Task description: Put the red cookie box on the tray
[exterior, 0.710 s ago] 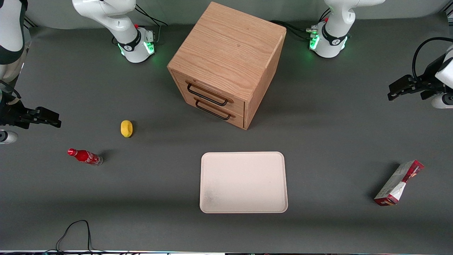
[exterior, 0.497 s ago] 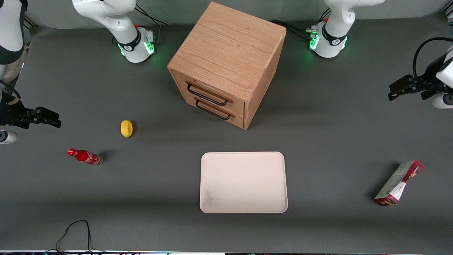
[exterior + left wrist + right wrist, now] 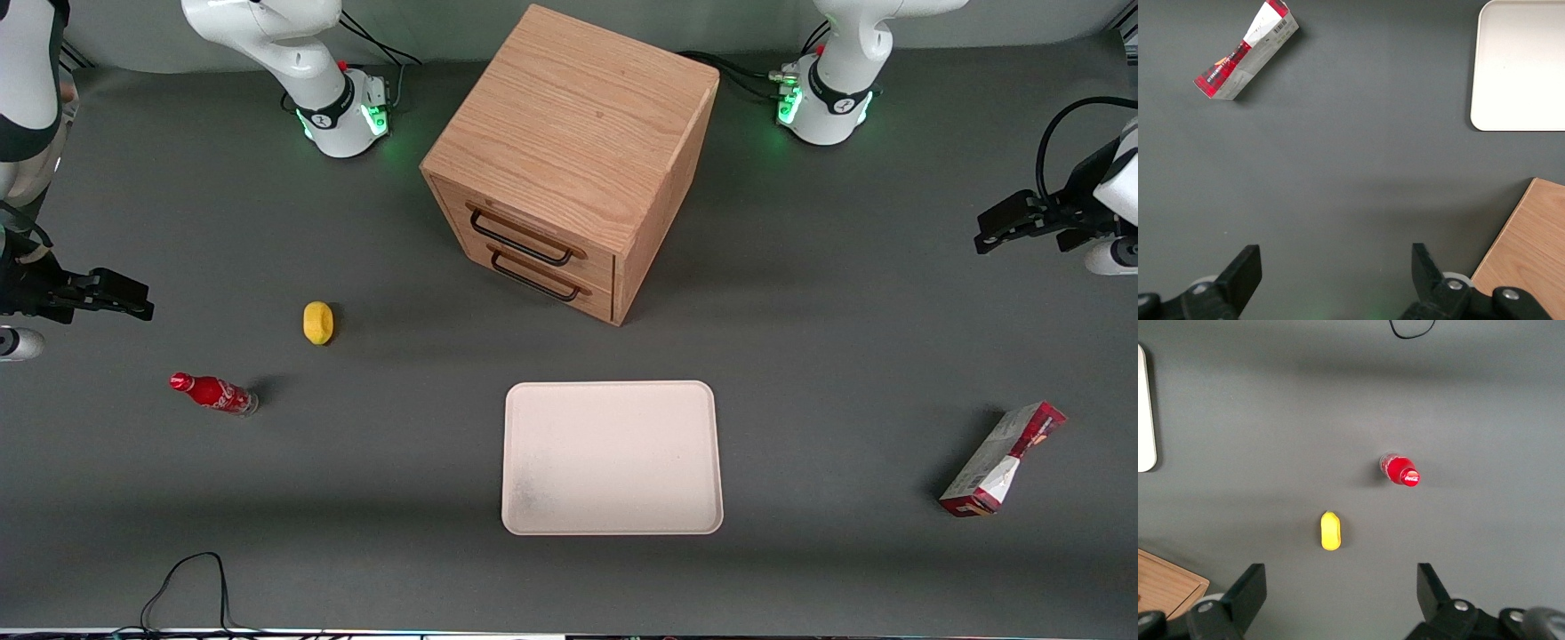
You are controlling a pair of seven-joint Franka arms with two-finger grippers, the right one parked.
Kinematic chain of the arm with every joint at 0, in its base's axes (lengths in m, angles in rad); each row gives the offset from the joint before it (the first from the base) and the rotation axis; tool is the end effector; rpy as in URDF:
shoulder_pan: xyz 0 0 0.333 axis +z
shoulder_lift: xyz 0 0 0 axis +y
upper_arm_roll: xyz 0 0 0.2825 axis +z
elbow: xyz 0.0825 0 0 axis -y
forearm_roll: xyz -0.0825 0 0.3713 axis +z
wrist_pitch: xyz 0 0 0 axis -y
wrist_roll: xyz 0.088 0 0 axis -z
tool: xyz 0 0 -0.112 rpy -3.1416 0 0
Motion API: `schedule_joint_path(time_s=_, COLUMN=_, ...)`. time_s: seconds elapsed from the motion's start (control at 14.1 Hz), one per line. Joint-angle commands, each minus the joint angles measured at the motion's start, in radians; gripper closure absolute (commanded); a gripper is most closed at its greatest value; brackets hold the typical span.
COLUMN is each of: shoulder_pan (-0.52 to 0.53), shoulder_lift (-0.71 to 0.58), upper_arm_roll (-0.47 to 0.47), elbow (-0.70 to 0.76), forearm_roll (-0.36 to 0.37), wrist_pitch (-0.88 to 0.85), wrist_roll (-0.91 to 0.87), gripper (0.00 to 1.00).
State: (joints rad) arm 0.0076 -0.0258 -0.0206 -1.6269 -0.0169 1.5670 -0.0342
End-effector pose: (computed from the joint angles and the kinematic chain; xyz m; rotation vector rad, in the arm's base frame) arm 0.5329 -0.0090 0.5738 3.1254 0.0335 -0.0539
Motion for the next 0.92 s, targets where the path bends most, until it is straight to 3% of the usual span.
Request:
schedule_joint_path(time_s=0.0, shoulder_pan=0.028, shoulder_lift=0.027, upper_arm_roll=0.007, elbow=0.019, forearm_roll=0.002, wrist_pitch=0.019, wrist_roll=0.022, gripper=0.0)
schedule_joint_path(time_s=0.57, shoulder_pan=0.215, shoulder_lift=0.334, upper_arm_roll=0.007, elbow=0.232, forearm_roll=-0.009, wrist_pitch=0.134, wrist_roll=0.286, gripper=0.0)
schedule_joint_path(time_s=0.85, shoulder_pan=0.288, shoulder_lift=0.562, upper_arm_roll=0.005, elbow=0.496, forearm_roll=-0.009, wrist_pitch=0.173, wrist_roll=0.304, gripper=0.0)
